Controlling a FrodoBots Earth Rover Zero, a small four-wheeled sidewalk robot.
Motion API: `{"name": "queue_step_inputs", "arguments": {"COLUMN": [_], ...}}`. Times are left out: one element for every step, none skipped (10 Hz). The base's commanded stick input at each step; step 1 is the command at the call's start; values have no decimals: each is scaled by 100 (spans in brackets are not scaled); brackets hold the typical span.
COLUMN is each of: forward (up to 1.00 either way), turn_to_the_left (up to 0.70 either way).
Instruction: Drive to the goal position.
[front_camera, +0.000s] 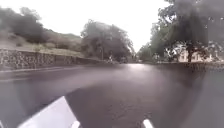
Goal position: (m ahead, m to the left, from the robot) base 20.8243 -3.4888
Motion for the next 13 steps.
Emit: {"name": "queue_step_inputs", "arguments": {"forward": [100, 100, 100, 100, 100, 100, 100, 100, 100, 100, 100, 100, 100], "turn_to_the_left": [-40, -40, -40, -3, 0, 0, 0, 0, 0, -27, -40, -40, -37]}}
